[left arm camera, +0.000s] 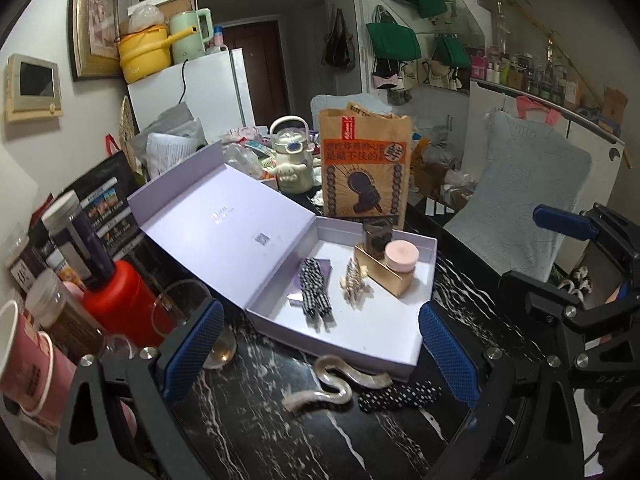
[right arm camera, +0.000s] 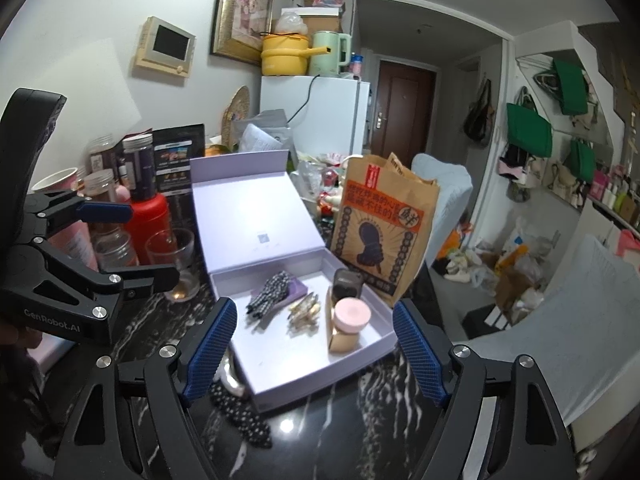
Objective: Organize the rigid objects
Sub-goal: 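Open both tools and withdraw them from the gift box, then move the right tool to the polka-dot scrunchie while the left approaches the white S-clip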
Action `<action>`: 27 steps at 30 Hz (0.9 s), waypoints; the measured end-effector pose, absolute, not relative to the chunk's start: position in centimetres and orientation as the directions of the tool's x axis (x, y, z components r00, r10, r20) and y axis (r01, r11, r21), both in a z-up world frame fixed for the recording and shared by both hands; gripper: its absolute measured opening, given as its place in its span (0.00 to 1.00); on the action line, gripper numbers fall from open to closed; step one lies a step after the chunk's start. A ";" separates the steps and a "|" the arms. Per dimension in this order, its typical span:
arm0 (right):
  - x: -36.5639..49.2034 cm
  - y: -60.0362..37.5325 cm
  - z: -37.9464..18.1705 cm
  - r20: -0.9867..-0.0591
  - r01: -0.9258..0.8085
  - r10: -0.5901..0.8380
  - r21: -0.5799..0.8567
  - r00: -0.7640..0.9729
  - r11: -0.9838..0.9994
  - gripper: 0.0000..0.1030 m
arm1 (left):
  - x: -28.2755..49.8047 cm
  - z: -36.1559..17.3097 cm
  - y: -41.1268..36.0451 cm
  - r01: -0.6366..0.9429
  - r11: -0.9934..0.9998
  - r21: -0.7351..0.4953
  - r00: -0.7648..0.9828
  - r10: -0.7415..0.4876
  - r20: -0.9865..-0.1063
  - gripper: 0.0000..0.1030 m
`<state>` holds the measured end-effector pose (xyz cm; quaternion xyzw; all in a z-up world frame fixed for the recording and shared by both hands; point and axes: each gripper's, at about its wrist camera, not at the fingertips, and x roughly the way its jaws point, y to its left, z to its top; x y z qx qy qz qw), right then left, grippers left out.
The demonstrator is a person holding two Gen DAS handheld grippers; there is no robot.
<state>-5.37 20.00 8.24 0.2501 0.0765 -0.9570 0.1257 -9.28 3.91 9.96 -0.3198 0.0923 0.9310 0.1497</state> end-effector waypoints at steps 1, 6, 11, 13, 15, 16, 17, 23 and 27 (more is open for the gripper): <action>-5.2 19.9 8.0 -0.501 0.279 -0.204 -0.079 -0.841 -0.957 0.79 | -9.1 9.8 3.8 -0.337 -0.939 0.069 -0.748 0.222 -0.625 0.97; -3.8 19.4 6.3 -0.520 0.285 -0.202 -0.084 -0.830 -0.955 0.79 | -8.6 8.0 3.9 -0.347 -0.937 0.040 -0.718 0.238 -0.654 0.97; -2.9 19.3 4.6 -0.544 0.309 -0.227 -0.062 -0.808 -0.949 0.79 | -8.3 6.0 3.8 -0.372 -0.928 -0.009 -0.671 0.276 -0.688 0.97; -2.8 19.3 3.9 -0.557 0.310 -0.231 -0.050 -0.798 -0.949 0.79 | -8.2 5.3 3.9 -0.379 -0.925 -0.016 -0.658 0.282 -0.698 0.97; -2.7 19.3 3.1 -0.572 0.311 -0.233 -0.041 -0.786 -0.950 0.79 | -8.0 4.6 3.9 -0.379 -0.925 -0.011 -0.653 0.276 -0.705 0.97; -2.7 19.3 2.7 -0.580 0.311 -0.233 -0.038 -0.781 -0.950 0.79 | -7.9 4.2 4.0 -0.380 -0.925 -0.008 -0.651 0.274 -0.708 0.97; -2.6 19.2 2.3 -0.588 0.312 -0.234 -0.034 -0.774 -0.949 0.79 | -7.8 4.0 3.9 -0.384 -0.923 -0.009 -0.649 0.276 -0.709 0.97; -2.8 19.0 -0.5 -0.638 0.303 -0.249 0.025 -0.729 -0.953 0.79 | -7.9 2.1 3.6 -0.391 -0.920 -0.021 -0.631 0.285 -0.722 0.97; -3.1 18.4 -2.4 -0.670 0.313 -0.263 0.048 -0.694 -0.948 0.79 | -8.4 0.7 2.9 -0.393 -0.918 -0.062 -0.599 0.306 -0.740 0.97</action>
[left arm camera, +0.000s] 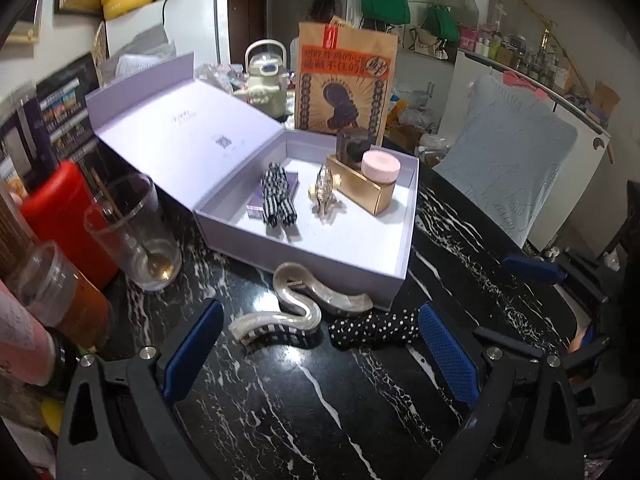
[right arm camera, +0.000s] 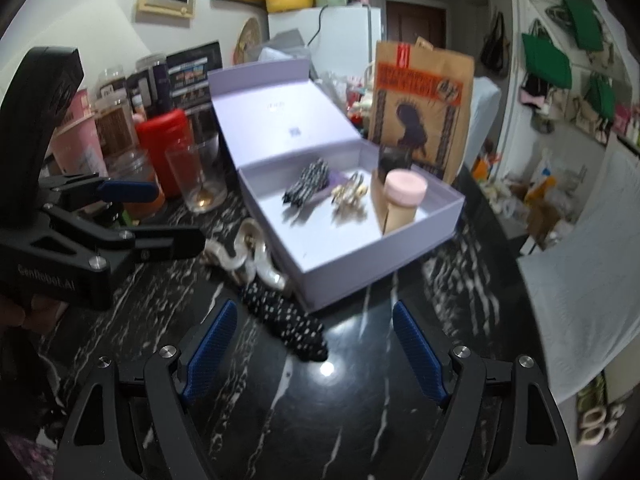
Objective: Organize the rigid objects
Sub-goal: 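Move the right tool to the polka-dot scrunchie while the left approaches the white S-clip, then grasp the polka-dot scrunchie with the right tool while the left grasps the white S-clip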
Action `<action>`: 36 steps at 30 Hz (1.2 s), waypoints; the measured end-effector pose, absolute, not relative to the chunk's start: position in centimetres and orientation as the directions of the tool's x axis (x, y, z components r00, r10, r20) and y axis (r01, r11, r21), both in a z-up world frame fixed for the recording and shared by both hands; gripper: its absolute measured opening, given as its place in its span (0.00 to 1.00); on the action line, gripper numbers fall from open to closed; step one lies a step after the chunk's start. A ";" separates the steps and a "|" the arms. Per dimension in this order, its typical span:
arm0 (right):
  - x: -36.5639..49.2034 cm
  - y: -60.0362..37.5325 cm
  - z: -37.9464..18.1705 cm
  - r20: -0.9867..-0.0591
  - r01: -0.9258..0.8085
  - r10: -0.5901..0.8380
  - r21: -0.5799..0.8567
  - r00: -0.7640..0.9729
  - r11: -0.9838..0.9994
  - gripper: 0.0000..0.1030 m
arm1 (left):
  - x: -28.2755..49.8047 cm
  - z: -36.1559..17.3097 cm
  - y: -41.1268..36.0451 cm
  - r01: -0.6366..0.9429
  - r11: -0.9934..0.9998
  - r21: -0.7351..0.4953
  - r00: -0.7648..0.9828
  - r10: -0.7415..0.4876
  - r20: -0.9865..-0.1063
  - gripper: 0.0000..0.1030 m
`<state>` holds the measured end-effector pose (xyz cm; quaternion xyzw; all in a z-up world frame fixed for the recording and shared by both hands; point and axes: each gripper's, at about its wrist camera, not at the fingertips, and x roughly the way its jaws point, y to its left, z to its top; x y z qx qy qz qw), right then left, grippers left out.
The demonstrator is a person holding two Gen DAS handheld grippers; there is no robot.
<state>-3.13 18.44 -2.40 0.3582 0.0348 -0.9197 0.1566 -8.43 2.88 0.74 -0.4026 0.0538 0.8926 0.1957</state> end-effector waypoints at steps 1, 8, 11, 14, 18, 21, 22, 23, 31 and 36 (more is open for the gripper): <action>-3.2 18.4 -2.7 -0.675 0.315 -0.267 0.054 -0.687 -0.948 0.79 | -8.5 0.4 2.7 -0.394 -0.916 -0.068 -0.593 0.310 -0.743 0.97; -4.4 18.1 -5.6 -0.719 0.309 -0.281 0.097 -0.635 -0.946 0.79 | -9.4 -1.6 2.5 -0.404 -0.907 -0.120 -0.548 0.345 -0.762 0.97; -5.0 17.9 -6.5 -0.736 0.313 -0.282 0.099 -0.615 -0.944 0.79 | -10.2 -2.6 2.7 -0.400 -0.906 -0.138 -0.525 0.350 -0.776 0.97; -5.5 17.7 -7.2 -0.748 0.319 -0.281 0.097 -0.602 -0.943 0.79 | -10.9 -3.6 3.2 -0.403 -0.905 -0.135 -0.509 0.344 -0.789 0.97; -6.4 17.5 -7.9 -0.760 0.323 -0.280 0.097 -0.586 -0.941 0.79 | -12.1 -4.7 3.8 -0.406 -0.904 -0.133 -0.485 0.336 -0.807 0.97; -6.9 17.3 -8.4 -0.768 0.329 -0.283 0.100 -0.575 -0.939 0.79 | -12.9 -5.4 4.3 -0.409 -0.905 -0.119 -0.470 0.320 -0.823 0.97; -7.1 17.2 -8.5 -0.769 0.332 -0.283 0.099 -0.573 -0.938 0.79 | -13.1 -5.7 4.5 -0.410 -0.906 -0.110 -0.464 0.311 -0.830 0.97; -7.2 17.0 -8.6 -0.771 0.336 -0.282 0.094 -0.570 -0.937 0.79 | -13.3 -6.0 4.7 -0.415 -0.905 -0.097 -0.455 0.298 -0.839 0.97; -8.2 16.1 -9.1 -0.780 0.374 -0.301 0.093 -0.549 -0.923 0.79 | -14.6 -6.7 5.4 -0.447 -0.893 -0.060 -0.435 0.275 -0.858 0.97; -8.6 15.9 -9.6 -0.788 0.385 -0.309 0.100 -0.532 -0.918 0.77 | -15.4 -7.8 5.0 -0.440 -0.894 -0.089 -0.394 0.280 -0.875 0.97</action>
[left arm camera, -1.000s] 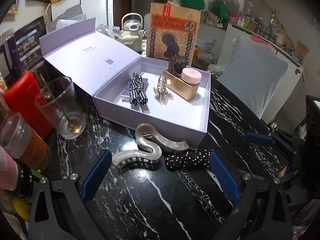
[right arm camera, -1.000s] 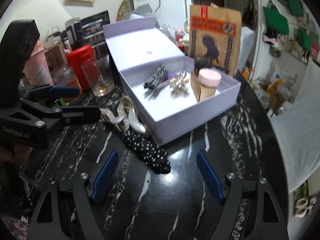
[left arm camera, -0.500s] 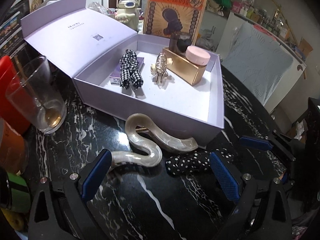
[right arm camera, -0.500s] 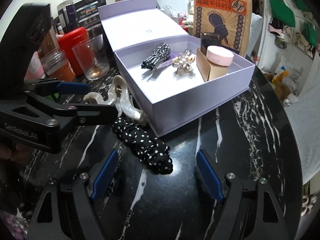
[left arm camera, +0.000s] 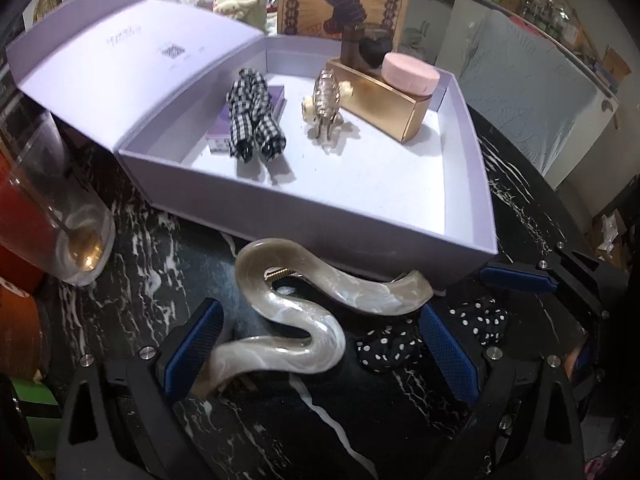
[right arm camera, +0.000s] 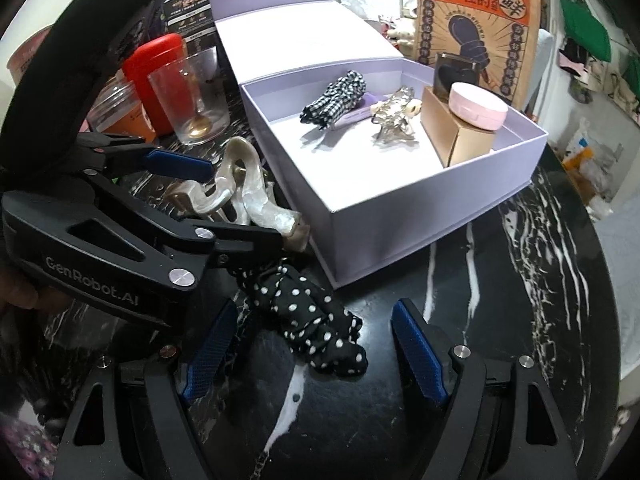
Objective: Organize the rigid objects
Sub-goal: 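Grasp the polka-dot scrunchie with the right tool while the left grasps the white S-clip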
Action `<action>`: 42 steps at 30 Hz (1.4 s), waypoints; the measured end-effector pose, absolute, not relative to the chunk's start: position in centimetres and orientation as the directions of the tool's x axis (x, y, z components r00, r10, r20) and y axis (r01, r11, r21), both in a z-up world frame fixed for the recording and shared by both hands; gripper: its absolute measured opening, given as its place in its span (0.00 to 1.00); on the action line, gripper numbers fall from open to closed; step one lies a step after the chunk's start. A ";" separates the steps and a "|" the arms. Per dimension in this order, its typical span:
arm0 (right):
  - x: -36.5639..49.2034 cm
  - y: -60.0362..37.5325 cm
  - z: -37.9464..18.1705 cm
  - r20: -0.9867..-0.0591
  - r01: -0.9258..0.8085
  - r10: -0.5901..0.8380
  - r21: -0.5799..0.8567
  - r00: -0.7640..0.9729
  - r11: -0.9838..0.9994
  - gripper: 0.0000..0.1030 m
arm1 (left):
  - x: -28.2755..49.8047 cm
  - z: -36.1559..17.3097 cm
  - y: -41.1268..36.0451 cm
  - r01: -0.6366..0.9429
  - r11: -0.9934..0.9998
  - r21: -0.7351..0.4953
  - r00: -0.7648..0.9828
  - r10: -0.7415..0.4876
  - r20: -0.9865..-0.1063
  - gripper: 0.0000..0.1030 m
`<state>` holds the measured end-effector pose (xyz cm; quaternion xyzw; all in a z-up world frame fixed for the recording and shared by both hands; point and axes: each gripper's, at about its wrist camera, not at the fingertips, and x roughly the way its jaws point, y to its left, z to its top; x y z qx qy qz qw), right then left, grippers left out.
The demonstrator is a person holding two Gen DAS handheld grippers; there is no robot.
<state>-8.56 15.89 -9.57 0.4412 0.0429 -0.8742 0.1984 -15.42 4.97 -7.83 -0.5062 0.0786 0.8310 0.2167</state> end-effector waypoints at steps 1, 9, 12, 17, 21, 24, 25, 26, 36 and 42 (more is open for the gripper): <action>-8.5 15.9 -9.6 -0.786 0.385 -0.308 0.097 -0.536 -0.918 0.75 | -15.6 -8.0 4.7 -0.433 -0.894 -0.111 -0.382 0.294 -0.876 0.97; -8.0 16.2 -9.4 -0.786 0.380 -0.287 0.072 -0.547 -0.922 0.38 | -15.5 -8.4 4.0 -0.418 -0.895 -0.153 -0.369 0.322 -0.872 0.97; -7.4 16.4 -9.4 -0.790 0.383 -0.281 0.063 -0.546 -0.922 0.33 | -15.2 -8.3 3.8 -0.418 -0.893 -0.164 -0.368 0.332 -0.869 0.97; -6.1 17.3 -9.4 -0.798 0.358 -0.239 0.031 -0.554 -0.933 0.26 | -14.7 -8.3 3.6 -0.411 -0.894 -0.178 -0.368 0.342 -0.865 0.97; -5.2 18.9 -9.3 -0.801 0.306 -0.201 0.024 -0.563 -0.952 0.26 | -14.5 -8.4 3.9 -0.393 -0.905 -0.166 -0.380 0.324 -0.866 0.92; -4.5 20.3 -9.3 -0.803 0.258 -0.182 0.035 -0.568 -0.965 0.26 | -14.5 -8.8 3.7 -0.353 -0.925 -0.139 -0.396 0.282 -0.874 0.73; -4.4 20.7 -9.3 -0.802 0.246 -0.176 0.038 -0.570 -0.969 0.26 | -14.4 -8.7 3.7 -0.345 -0.930 -0.127 -0.408 0.270 -0.872 0.70; -4.2 20.9 -9.2 -0.802 0.232 -0.172 0.042 -0.572 -0.972 0.26 | -14.3 -8.8 3.7 -0.340 -0.934 -0.114 -0.414 0.257 -0.873 0.67; -3.4 21.9 -9.0 -0.799 0.199 -0.172 0.067 -0.576 -0.978 0.26 | -12.4 -8.9 3.4 -0.342 -0.932 -0.124 -0.417 0.269 -0.868 0.53; -3.0 21.7 -9.1 -0.802 0.215 -0.180 0.066 -0.569 -0.974 0.26 | -10.8 -9.1 3.5 -0.341 -0.934 -0.104 -0.413 0.248 -0.876 0.53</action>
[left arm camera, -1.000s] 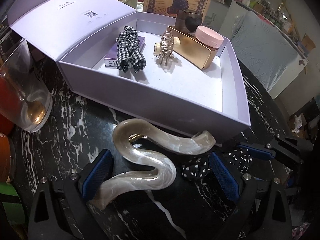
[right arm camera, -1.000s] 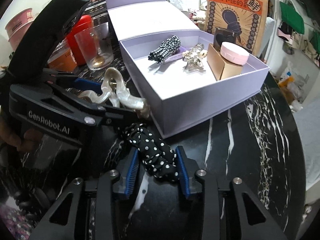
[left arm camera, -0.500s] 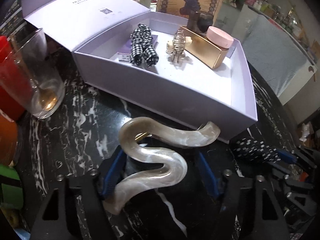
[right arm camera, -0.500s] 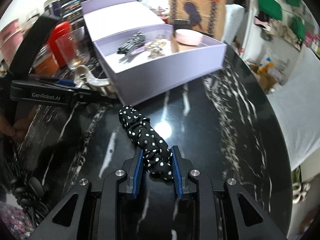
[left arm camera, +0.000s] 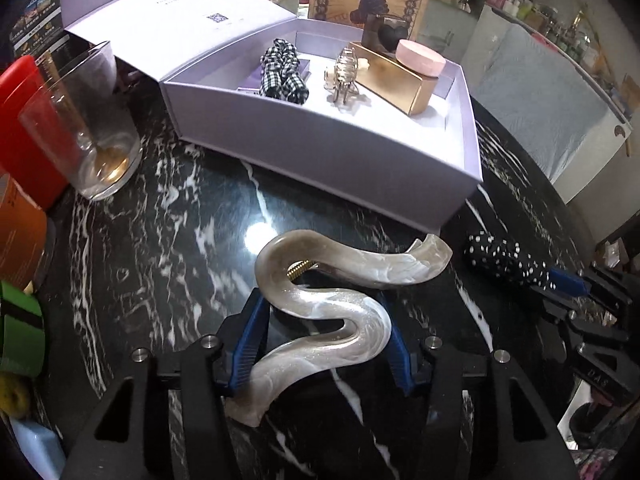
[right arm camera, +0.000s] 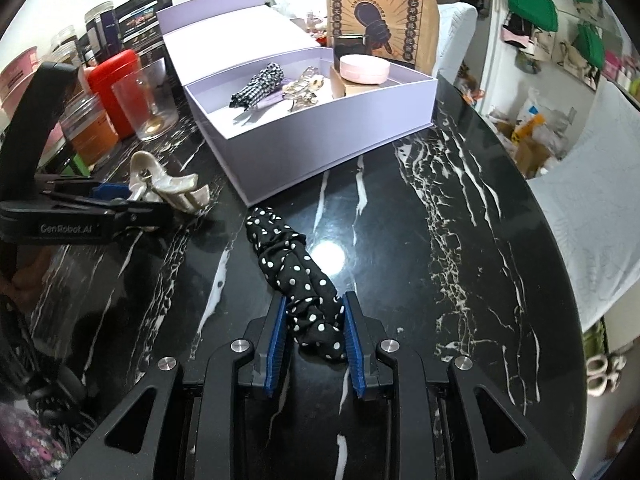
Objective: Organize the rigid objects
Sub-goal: 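Grasp the polka-dot scrunchie with the right tool while the left grasps the white S-clip, then lift the polka-dot scrunchie and white S-clip off the table with both tools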
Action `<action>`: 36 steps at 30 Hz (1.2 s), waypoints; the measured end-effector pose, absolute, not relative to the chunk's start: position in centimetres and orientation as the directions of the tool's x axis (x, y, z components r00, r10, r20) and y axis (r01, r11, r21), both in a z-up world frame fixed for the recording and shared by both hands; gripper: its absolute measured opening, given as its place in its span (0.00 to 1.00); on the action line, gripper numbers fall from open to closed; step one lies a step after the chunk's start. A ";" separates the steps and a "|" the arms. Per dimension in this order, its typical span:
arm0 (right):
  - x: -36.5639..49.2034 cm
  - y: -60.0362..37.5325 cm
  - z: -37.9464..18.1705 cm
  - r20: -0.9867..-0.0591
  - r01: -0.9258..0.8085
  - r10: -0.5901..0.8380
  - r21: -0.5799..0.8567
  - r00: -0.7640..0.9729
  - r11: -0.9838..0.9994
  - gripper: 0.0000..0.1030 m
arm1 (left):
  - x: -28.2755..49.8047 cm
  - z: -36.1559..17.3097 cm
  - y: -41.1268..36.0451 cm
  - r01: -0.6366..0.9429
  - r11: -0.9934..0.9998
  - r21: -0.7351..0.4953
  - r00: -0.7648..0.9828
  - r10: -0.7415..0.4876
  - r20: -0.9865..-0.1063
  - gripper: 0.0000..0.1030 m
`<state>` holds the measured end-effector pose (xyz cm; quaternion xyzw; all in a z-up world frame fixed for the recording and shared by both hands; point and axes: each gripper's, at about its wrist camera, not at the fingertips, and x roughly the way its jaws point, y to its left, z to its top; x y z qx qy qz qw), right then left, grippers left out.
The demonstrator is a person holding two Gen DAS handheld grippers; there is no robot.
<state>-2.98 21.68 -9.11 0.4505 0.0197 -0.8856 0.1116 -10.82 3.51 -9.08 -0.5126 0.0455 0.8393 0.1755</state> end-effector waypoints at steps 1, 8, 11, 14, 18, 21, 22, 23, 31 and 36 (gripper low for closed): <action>-2.9 21.7 -9.1 -0.803 0.216 -0.179 0.064 -0.568 -0.974 0.26 | -10.6 -9.1 3.5 -0.342 -0.934 -0.102 -0.413 0.247 -0.876 0.53; -3.4 21.6 -9.2 -0.809 0.212 -0.175 0.064 -0.562 -0.975 0.47 | -9.9 -9.1 4.1 -0.356 -0.933 -0.058 -0.436 0.221 -0.872 0.53; -3.8 21.5 -9.3 -0.807 0.211 -0.178 0.068 -0.564 -0.975 0.51 | -10.3 -9.4 4.6 -0.360 -0.932 -0.032 -0.457 0.206 -0.865 0.53; -4.2 21.0 -9.3 -0.804 0.214 -0.164 0.047 -0.571 -0.976 0.51 | -10.4 -9.5 4.7 -0.354 -0.935 -0.028 -0.471 0.204 -0.858 0.53; -4.4 20.4 -9.3 -0.803 0.238 -0.164 0.028 -0.573 -0.971 0.30 | -10.4 -9.6 4.7 -0.344 -0.939 -0.028 -0.479 0.201 -0.855 0.53; -4.2 20.2 -9.3 -0.798 0.254 -0.183 0.039 -0.574 -0.966 0.20 | -10.2 -9.5 4.5 -0.335 -0.941 -0.033 -0.482 0.202 -0.853 0.53; -4.2 20.1 -9.3 -0.799 0.257 -0.190 0.046 -0.571 -0.965 0.19 | -10.2 -9.5 4.4 -0.330 -0.943 -0.039 -0.481 0.203 -0.853 0.53; -4.1 20.1 -9.3 -0.798 0.257 -0.200 0.059 -0.568 -0.965 0.19 | -10.2 -9.4 4.2 -0.325 -0.945 -0.048 -0.479 0.208 -0.853 0.53; -3.3 20.1 -9.1 -0.795 0.258 -0.232 0.098 -0.561 -0.961 0.19 | -9.7 -9.1 3.3 -0.280 -0.951 -0.134 -0.447 0.252 -0.858 0.53; -2.9 19.9 -8.8 -0.787 0.265 -0.245 0.108 -0.565 -0.958 0.18 | -8.7 -8.8 3.0 -0.268 -0.953 -0.144 -0.452 0.256 -0.855 0.52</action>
